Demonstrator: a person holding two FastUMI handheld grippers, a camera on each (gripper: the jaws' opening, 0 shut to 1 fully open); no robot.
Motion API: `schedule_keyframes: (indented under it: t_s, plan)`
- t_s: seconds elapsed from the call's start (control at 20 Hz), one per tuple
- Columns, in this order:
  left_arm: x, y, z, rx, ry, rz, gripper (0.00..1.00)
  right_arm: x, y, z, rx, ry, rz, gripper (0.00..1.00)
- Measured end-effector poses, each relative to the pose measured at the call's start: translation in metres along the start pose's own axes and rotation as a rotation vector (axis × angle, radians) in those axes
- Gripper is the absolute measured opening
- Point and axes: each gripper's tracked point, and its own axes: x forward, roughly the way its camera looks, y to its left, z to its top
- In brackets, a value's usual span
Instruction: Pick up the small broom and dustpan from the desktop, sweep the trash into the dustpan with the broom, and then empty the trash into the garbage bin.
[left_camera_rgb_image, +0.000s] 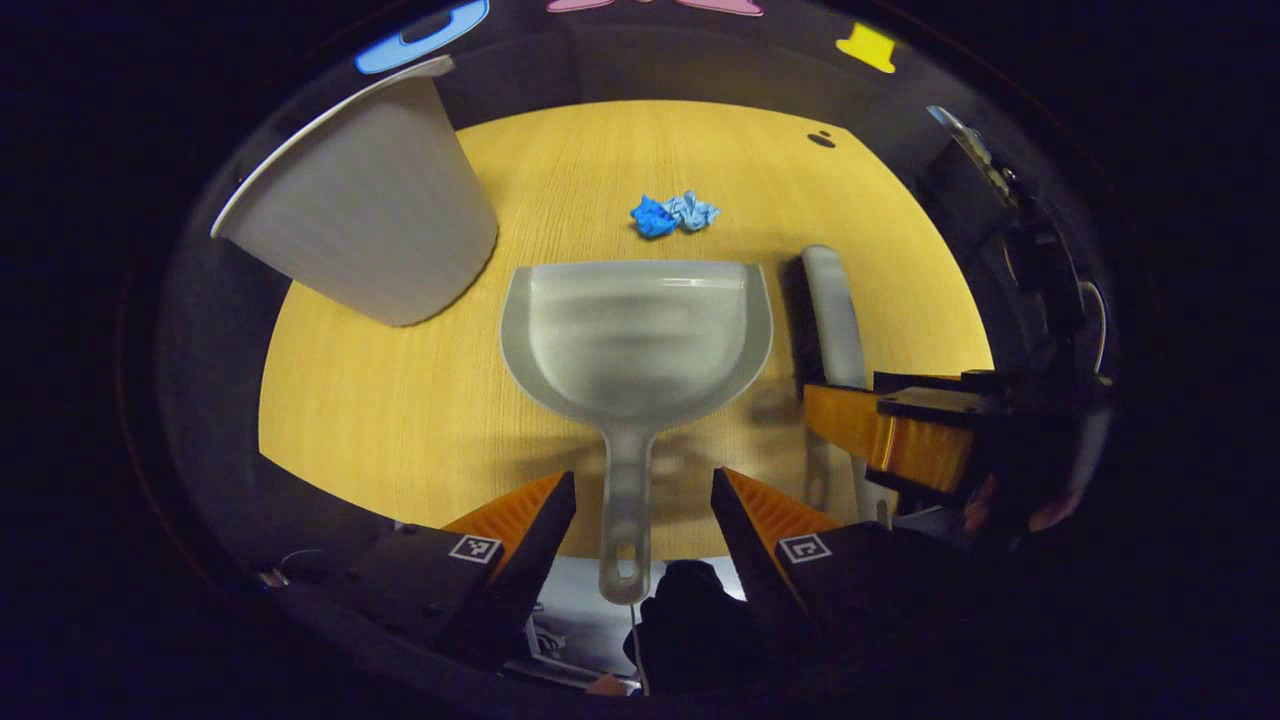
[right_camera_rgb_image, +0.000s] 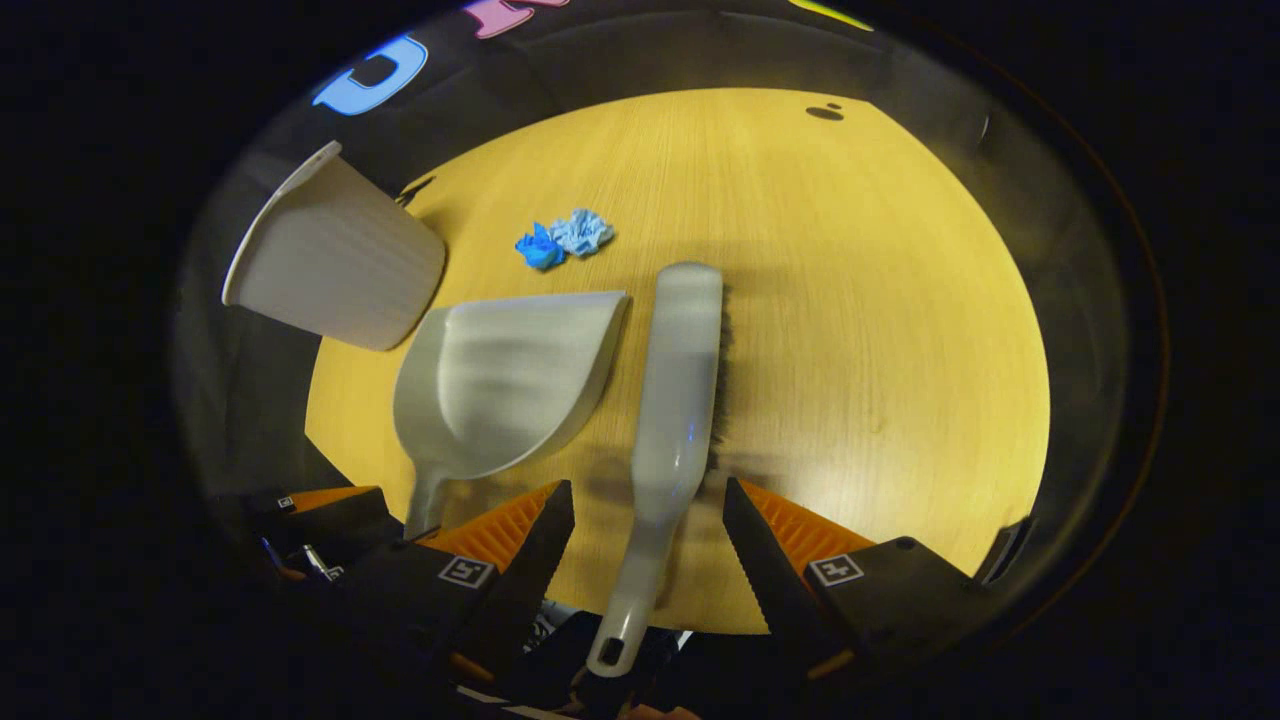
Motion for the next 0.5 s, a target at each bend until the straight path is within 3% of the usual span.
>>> schedule_keyframes:
  t_s: [0.2,0.25,0.3,0.35,0.4,0.45,0.5]
  plan:
    - [0.024,0.001,0.028,-0.070,0.083,0.001,0.84,0.014,-0.007,-0.005,-0.026,0.085,-0.002,0.98]
    - [0.031,0.002,0.033,-0.071,0.093,0.004,0.83,0.017,-0.009,-0.007,-0.024,0.103,-0.008,0.91]
    - [0.036,0.003,0.038,-0.058,0.099,0.007,0.84,0.019,-0.012,-0.007,-0.016,0.116,-0.012,0.90]
    - [0.039,0.003,0.043,-0.037,0.102,0.012,0.84,0.020,-0.014,-0.006,-0.005,0.127,-0.023,0.98]
    - [0.044,0.005,0.048,-0.017,0.103,0.022,0.84,0.021,-0.012,-0.001,0.015,0.111,-0.023,0.91]
    - [0.048,0.006,0.054,0.002,0.101,0.027,0.84,0.023,-0.012,0.002,0.031,0.110,-0.033,0.90]
    - [0.050,0.009,0.059,0.013,0.098,0.033,0.84,0.024,-0.012,0.002,0.049,0.117,-0.044,0.96]
